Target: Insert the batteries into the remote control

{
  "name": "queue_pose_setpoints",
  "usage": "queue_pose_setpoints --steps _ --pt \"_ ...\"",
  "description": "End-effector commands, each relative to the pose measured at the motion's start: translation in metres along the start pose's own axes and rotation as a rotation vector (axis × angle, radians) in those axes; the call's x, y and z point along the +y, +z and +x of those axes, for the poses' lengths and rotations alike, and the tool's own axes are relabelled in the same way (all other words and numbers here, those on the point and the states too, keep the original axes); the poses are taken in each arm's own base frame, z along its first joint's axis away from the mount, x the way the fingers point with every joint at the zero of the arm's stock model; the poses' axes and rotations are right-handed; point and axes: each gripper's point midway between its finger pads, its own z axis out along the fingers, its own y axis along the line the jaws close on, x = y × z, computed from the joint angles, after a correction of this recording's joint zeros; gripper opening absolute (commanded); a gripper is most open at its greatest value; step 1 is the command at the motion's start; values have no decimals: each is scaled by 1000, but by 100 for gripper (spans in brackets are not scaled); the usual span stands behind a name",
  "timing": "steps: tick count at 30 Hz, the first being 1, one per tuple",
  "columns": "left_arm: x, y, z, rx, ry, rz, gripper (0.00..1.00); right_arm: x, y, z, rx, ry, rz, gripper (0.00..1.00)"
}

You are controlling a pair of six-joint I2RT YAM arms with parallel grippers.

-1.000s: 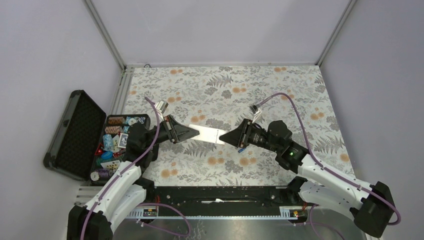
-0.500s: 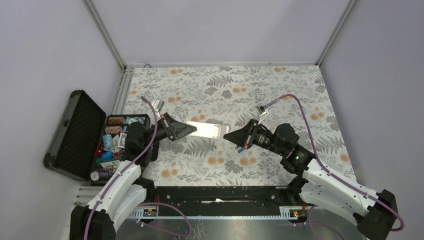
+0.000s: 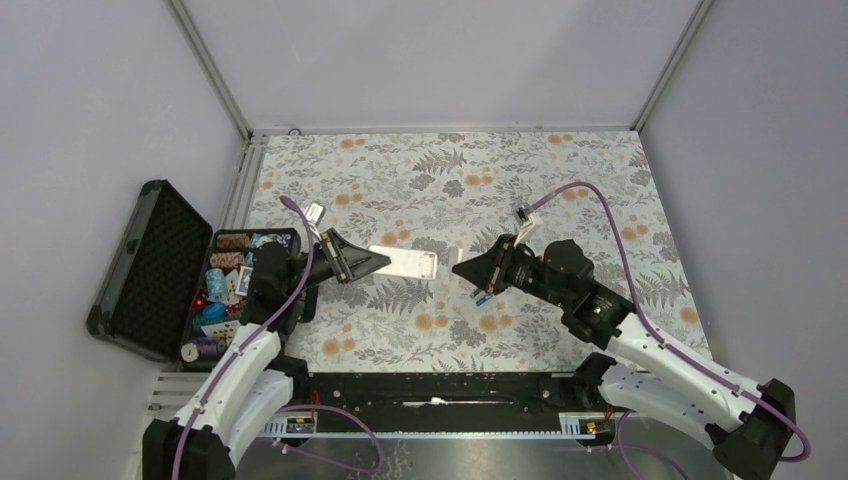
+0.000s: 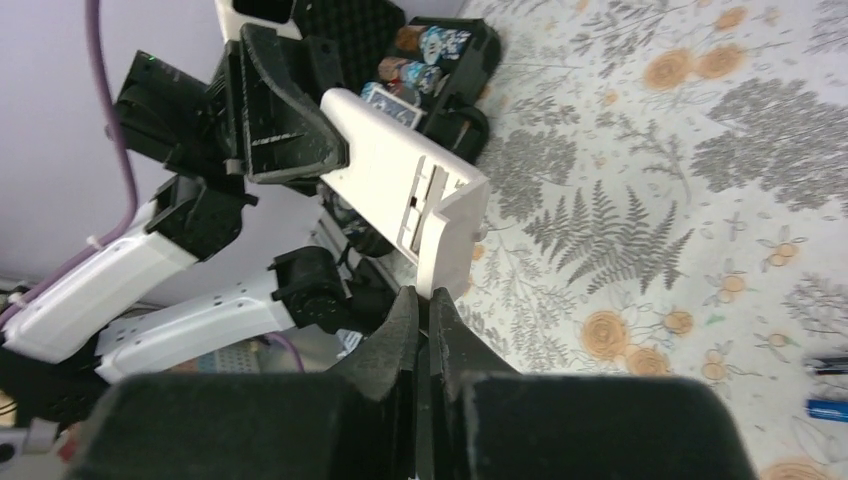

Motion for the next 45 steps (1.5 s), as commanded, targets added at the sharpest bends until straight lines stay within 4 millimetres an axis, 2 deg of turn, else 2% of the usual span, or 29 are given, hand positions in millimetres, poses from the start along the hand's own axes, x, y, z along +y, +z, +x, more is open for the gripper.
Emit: queue_pose_setpoints --steps 1,6,16,20,29,36,45 --pt "-8 -2 -13 -39 114 -33 0 -8 -1 -20 -34 -113 102 0" --pt "-5 -4 -14 -31 149 -76 0 -37 1 -12 54 -194 247 0" --pt "-5 -6 -11 7 176 -97 0 -69 17 1 150 -235 352 0" --pt "-3 -5 -8 25 169 -91 0 -73 29 3 166 -215 317 0" --pt "-5 -5 -2 52 161 -58 0 -90 56 -3 145 13 121 0" --pt "-6 -5 2 72 164 -27 0 -122 64 -5 90 174 53 0" --pt "-9 -4 8 114 162 30 0 -149 77 -12 9 233 -24 0"
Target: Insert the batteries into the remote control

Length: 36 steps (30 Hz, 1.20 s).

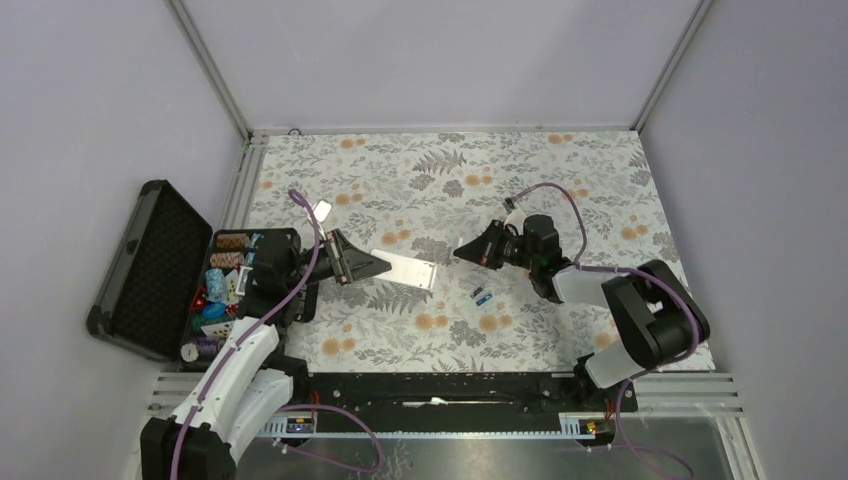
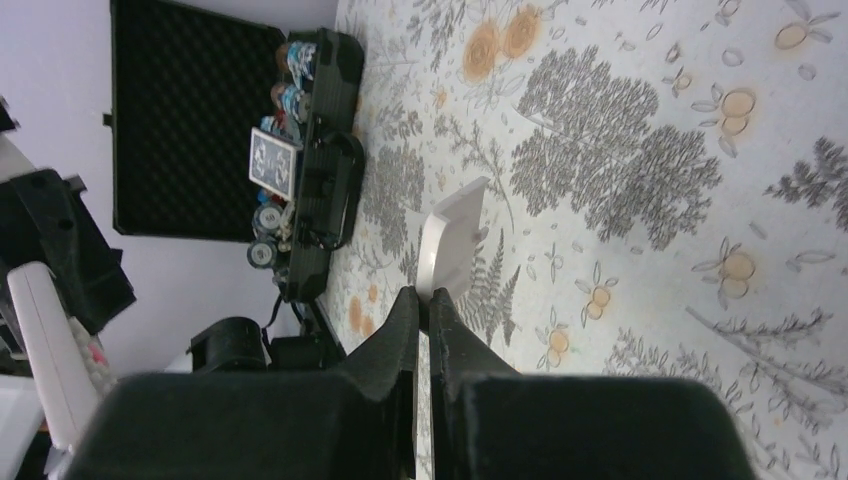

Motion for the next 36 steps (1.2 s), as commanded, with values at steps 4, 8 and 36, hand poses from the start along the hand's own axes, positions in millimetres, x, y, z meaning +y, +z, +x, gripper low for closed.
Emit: queue_pose_setpoints --steps 4,8,36 --pt "-17 -2 -1 15 73 91 0 8 10 -27 -70 44 -201 0" --pt "-19 -2 -1 19 79 98 0 -11 19 -23 -55 85 -202 0" --pt "-11 1 -1 25 63 81 0 -81 29 -3 -6 224 -57 5"
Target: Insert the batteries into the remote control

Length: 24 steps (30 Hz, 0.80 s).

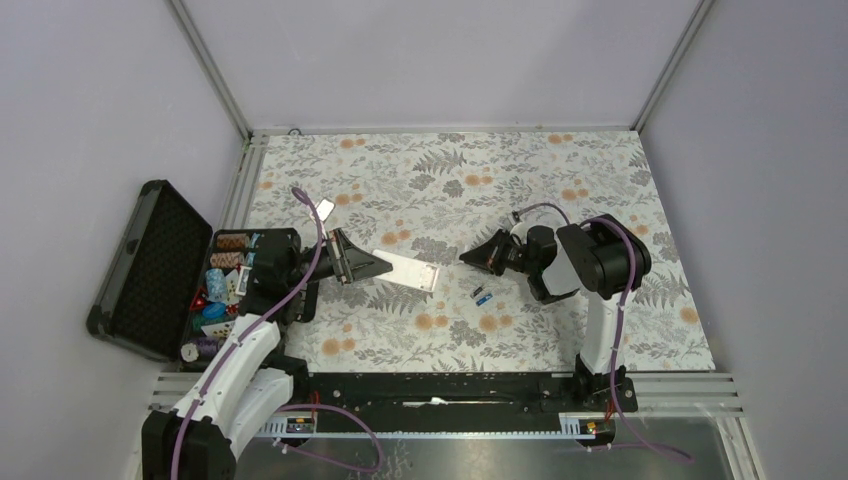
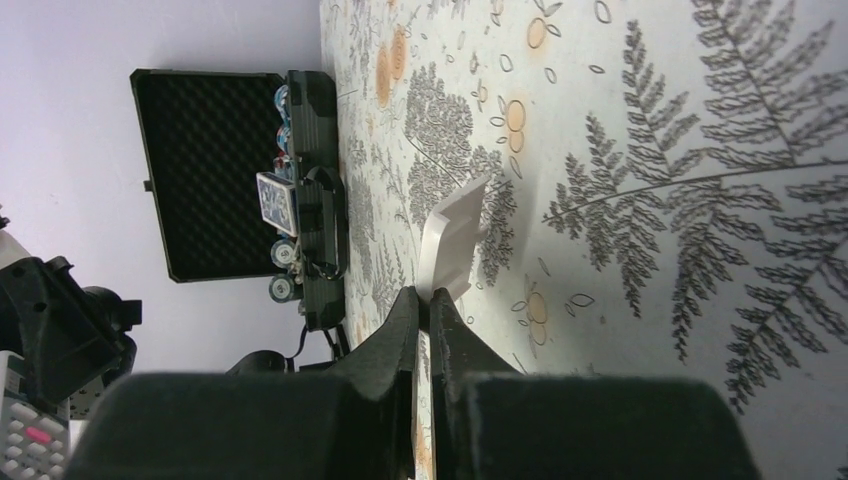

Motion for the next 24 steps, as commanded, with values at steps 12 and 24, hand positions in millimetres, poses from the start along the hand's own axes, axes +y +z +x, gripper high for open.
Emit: queue_pose_setpoints --steps 12,24 --pt "-1 1 -6 -11 39 17 0 -23 -4 -2 5 -8 117 20" --pt "4 1 -7 -15 19 -1 0 -25 -11 -4 1 -28 180 40"
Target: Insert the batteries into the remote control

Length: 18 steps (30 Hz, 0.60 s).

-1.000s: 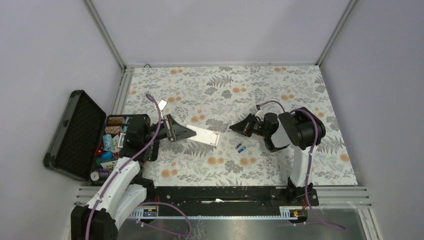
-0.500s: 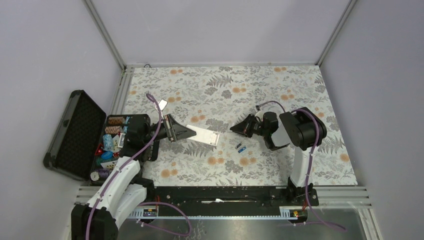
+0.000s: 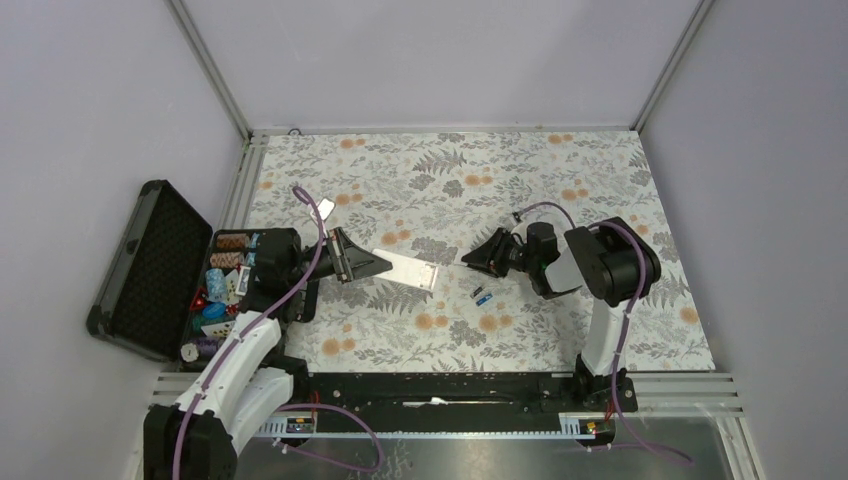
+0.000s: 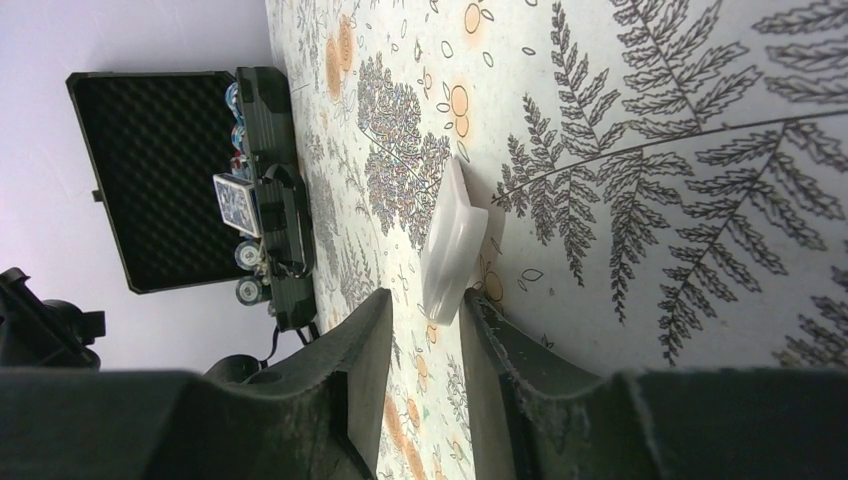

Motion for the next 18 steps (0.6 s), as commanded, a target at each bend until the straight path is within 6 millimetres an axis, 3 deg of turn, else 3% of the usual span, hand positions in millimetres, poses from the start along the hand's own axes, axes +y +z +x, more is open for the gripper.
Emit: queue_pose_setpoints --steps 1,18 --pt "-3 -1 -5 -14 43 15 0 -10 -6 -5 -29 -33 86 40" --pt "6 -1 -4 -14 15 -13 0 -34 -25 -3 17 -83 326 45"
